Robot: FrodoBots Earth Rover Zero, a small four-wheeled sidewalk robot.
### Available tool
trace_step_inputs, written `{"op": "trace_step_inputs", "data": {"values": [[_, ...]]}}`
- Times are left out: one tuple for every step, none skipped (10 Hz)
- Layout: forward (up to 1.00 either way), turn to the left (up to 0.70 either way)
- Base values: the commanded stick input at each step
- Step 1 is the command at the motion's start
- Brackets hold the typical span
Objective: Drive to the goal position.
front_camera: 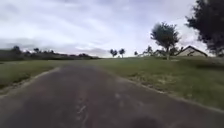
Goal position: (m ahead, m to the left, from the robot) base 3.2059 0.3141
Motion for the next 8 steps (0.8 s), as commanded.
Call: {"op": "trace_step_inputs", "data": {"values": [[0.70, 0.35], [0.70, 0.35], [0.70, 0.35], [0.70, 0.35], [0.70, 0.28], [0.70, 0.16], [0.70, 0.03], [0.70, 0.00]]}}
